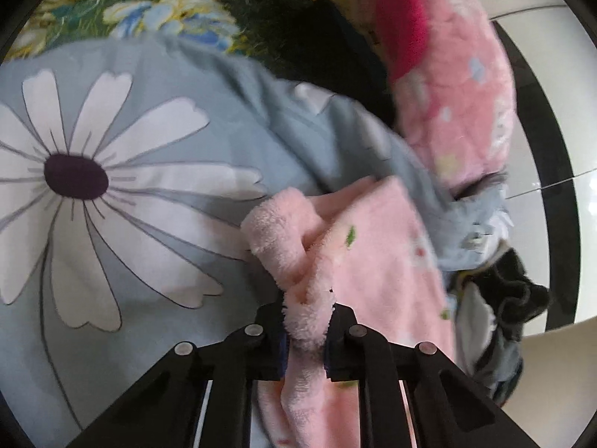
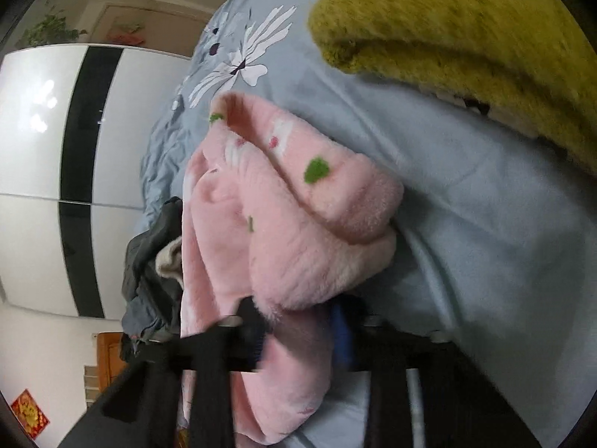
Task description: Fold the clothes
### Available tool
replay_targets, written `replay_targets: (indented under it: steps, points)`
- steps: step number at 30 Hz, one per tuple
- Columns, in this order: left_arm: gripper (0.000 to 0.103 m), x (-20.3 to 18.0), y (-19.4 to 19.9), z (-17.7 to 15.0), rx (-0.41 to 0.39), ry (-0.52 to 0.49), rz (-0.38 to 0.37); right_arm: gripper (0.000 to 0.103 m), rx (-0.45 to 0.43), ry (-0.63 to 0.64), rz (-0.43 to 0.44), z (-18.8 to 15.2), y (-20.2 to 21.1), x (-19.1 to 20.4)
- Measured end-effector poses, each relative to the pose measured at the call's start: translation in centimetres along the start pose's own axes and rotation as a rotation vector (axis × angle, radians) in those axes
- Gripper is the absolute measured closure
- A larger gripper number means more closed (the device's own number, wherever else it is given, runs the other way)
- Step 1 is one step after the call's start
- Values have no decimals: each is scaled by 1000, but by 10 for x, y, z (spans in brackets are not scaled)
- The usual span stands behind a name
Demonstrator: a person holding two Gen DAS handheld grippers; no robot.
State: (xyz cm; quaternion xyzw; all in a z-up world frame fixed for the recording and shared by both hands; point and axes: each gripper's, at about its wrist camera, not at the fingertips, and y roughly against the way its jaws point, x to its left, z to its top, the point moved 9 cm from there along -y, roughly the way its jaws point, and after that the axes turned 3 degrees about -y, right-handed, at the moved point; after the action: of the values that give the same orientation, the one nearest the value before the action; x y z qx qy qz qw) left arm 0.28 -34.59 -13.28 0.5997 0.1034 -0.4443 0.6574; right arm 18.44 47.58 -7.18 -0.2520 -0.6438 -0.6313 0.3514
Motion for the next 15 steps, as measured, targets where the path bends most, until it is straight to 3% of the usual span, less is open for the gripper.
replay_targets:
  steps: [4, 9, 12, 15]
  points:
    - [91, -41, 36, 19, -31, -59, -70, 91, 4, 120, 52, 10, 22, 52]
    - [92, -83, 109, 38, -70, -172, -177, 92, -3, 309, 169, 3, 81, 128]
    - [92, -80, 154, 36, -107, -230, -236, 92, -26, 396, 227, -4, 125, 144]
    - [91, -37, 181, 19, -118, -279, -210, 92, -16, 431, 208, -11, 149, 113]
